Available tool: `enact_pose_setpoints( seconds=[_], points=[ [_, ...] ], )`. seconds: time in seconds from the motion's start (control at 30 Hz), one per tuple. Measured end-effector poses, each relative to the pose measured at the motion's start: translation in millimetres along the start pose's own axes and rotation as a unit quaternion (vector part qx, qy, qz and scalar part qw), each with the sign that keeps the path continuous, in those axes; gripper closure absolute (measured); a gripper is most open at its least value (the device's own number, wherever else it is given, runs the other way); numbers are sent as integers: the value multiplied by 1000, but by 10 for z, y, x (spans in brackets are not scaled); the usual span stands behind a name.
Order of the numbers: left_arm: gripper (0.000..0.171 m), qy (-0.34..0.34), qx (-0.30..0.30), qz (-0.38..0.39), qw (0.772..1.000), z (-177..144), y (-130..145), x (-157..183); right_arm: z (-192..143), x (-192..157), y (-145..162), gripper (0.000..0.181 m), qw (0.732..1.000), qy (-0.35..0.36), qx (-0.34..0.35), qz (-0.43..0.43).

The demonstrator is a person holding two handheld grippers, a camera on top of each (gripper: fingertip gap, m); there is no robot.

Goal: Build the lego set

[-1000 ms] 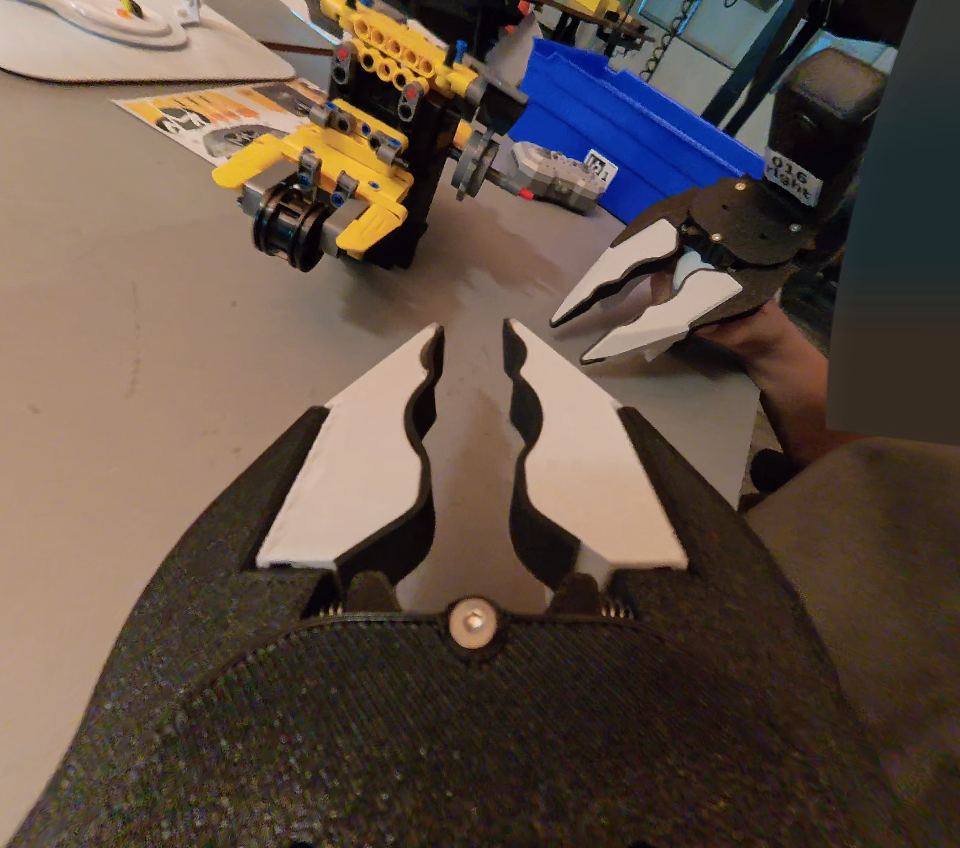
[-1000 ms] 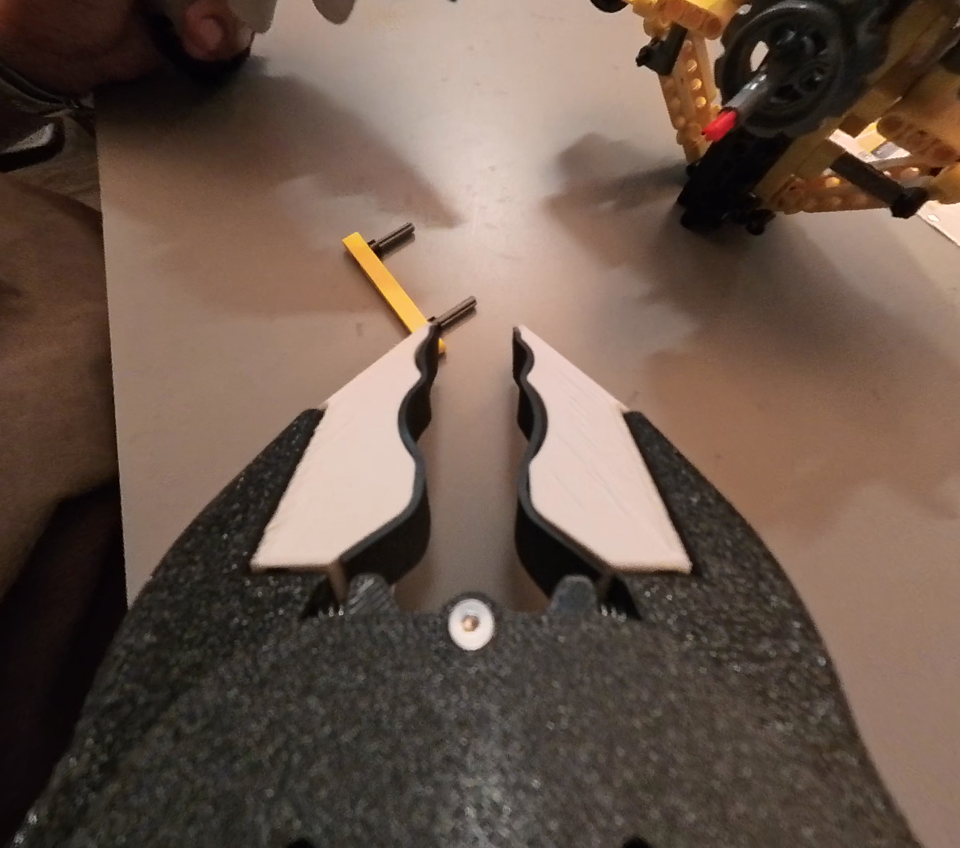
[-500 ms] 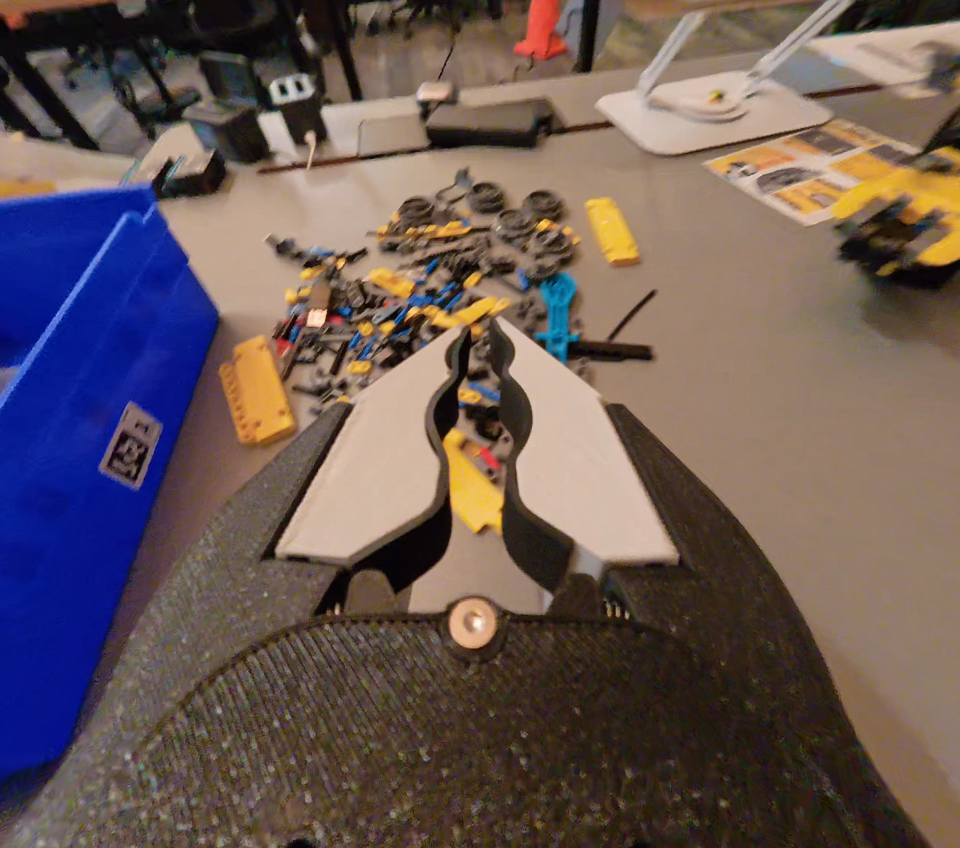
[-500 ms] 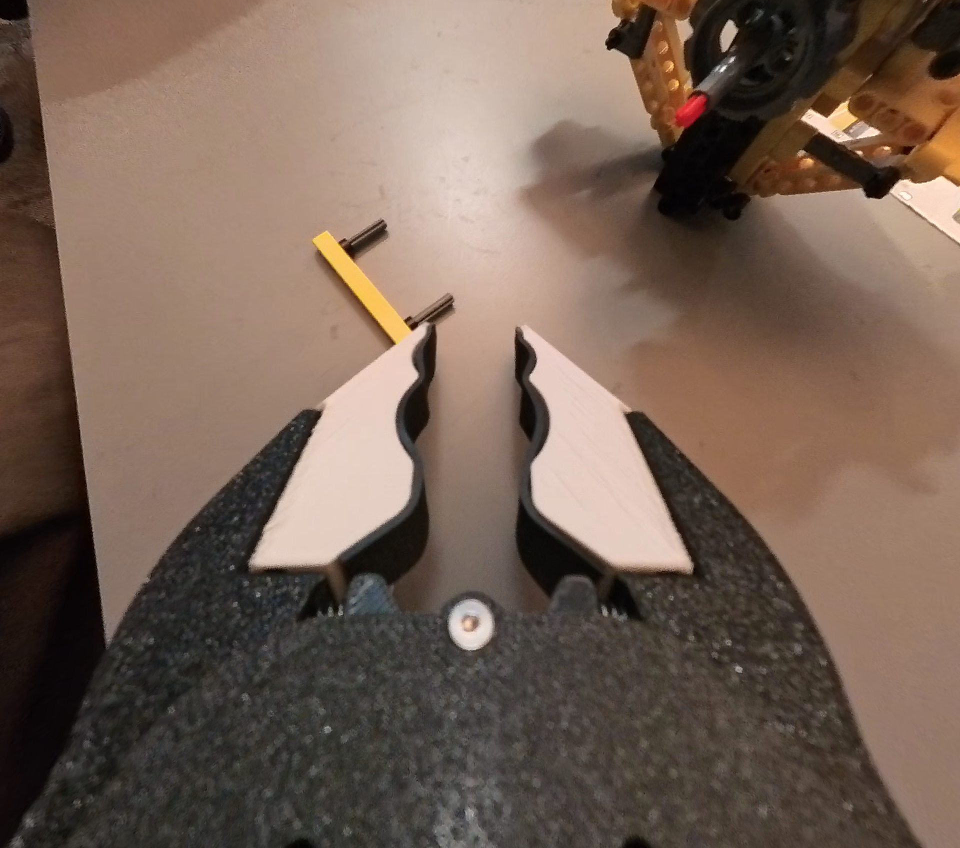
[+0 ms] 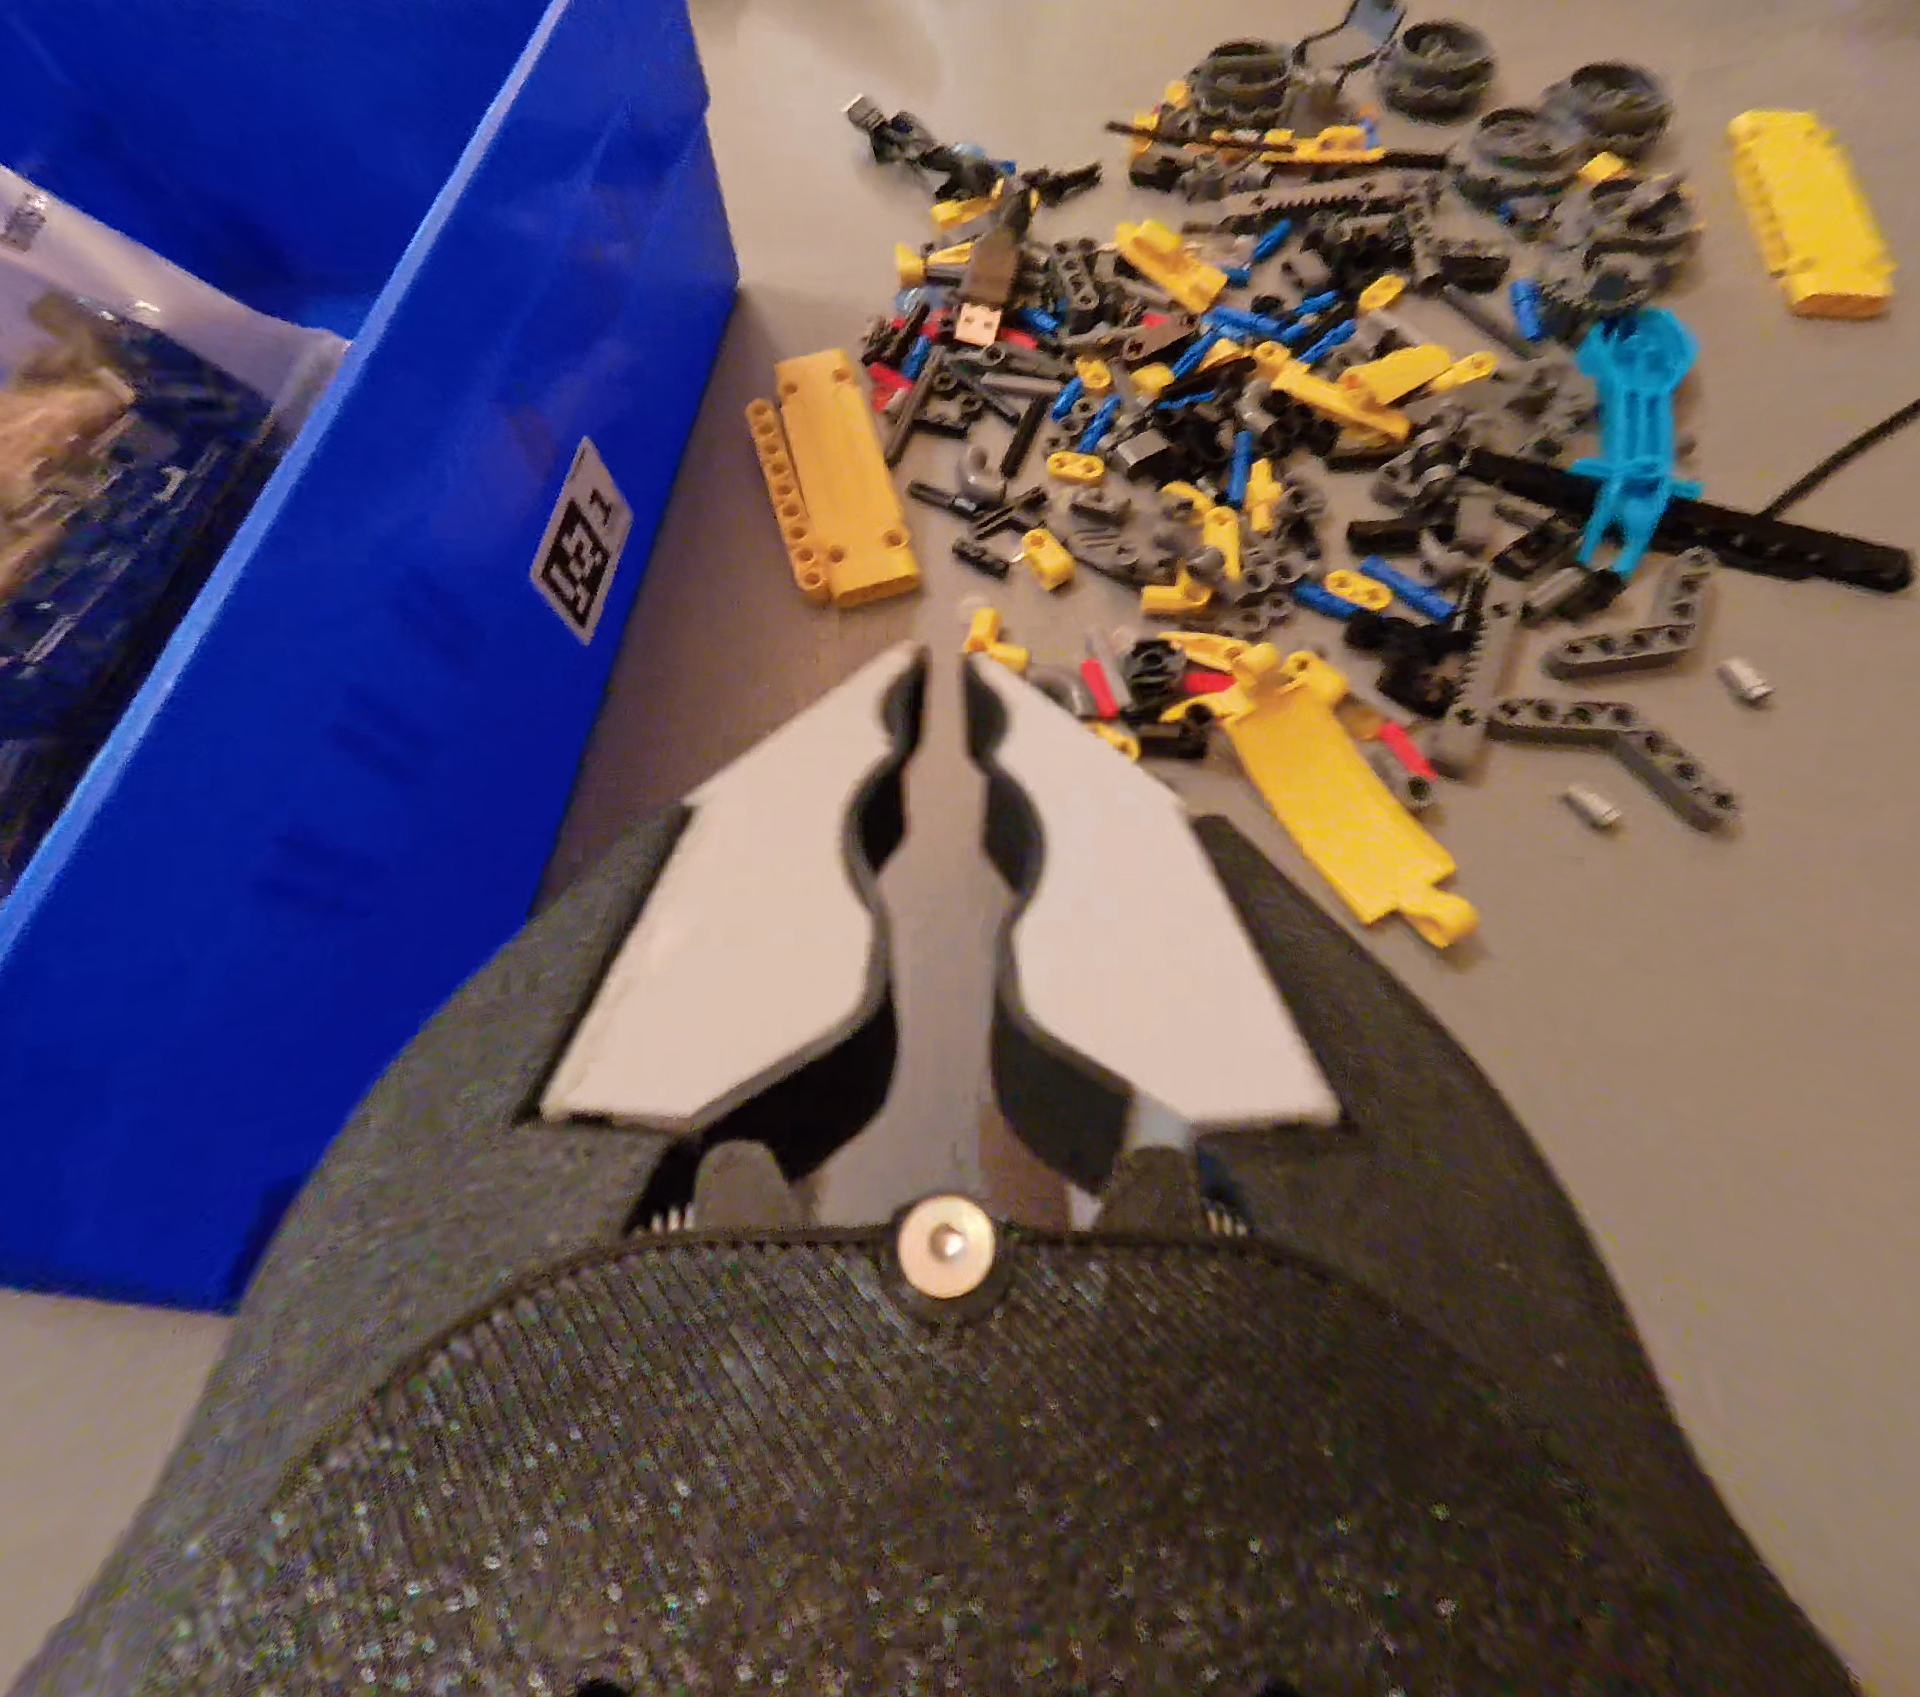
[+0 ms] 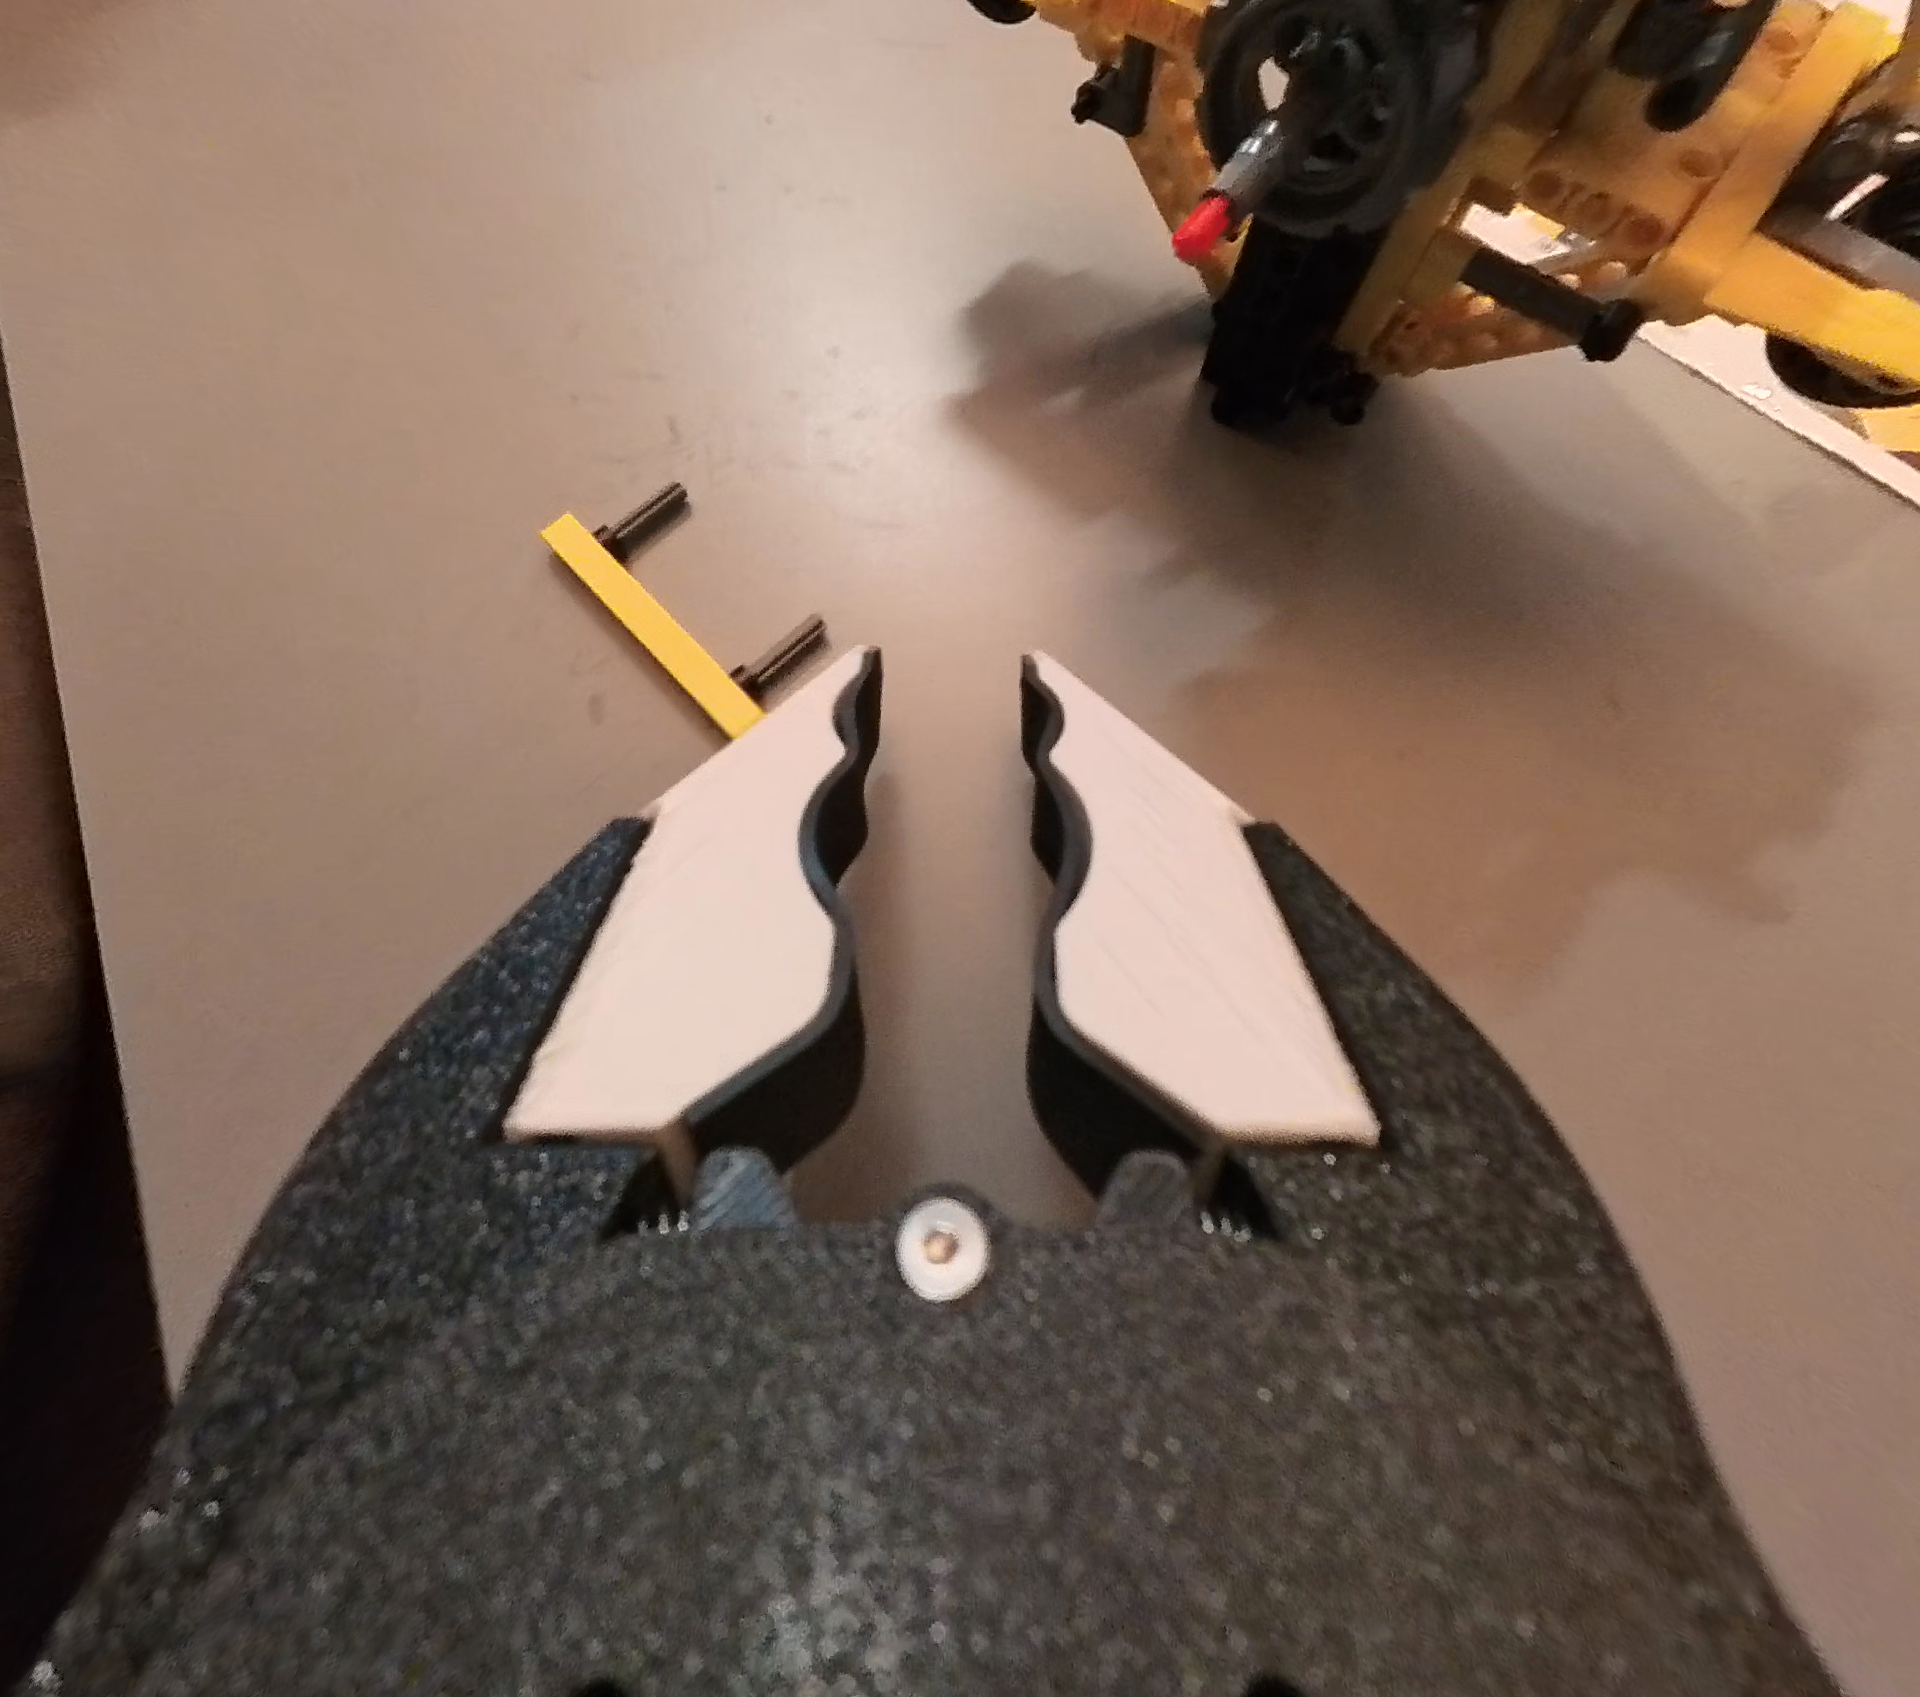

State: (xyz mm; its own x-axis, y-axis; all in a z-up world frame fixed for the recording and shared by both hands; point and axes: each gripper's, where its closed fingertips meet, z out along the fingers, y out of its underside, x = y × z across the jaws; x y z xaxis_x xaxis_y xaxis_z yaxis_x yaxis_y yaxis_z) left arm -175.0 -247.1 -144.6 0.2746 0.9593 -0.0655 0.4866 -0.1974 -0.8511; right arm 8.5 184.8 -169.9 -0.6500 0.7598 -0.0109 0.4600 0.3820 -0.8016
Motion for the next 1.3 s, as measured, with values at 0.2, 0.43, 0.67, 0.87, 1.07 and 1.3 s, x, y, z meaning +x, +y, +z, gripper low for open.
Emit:
enact_pose_setpoints(
  seconds=[0.2,0.43,0.67,0.87,1.07,1.3],
  points=[
    [171,10,1,-28,1000,52,80,-71,24,46,-4,156,1000,12,-4,-5],
    [169,15,7,-33,999,70,19,-50,22,78,-18,156,1000,9,0,7],
    [153,44,-58,-19,997,380,15,2,24,106,-28,156,1000,5,3,18],
    [154,106,-71,48,991,450,-130,40,10,185,-38,157,999,10,9,44],
    [158,143,-78,105,981,560,-93,69,9,194,-43,157,999,6,11,49],
    [151,161,-102,101,977,647,39,32,20,223,-38,157,998,7,8,56]
  ],
)
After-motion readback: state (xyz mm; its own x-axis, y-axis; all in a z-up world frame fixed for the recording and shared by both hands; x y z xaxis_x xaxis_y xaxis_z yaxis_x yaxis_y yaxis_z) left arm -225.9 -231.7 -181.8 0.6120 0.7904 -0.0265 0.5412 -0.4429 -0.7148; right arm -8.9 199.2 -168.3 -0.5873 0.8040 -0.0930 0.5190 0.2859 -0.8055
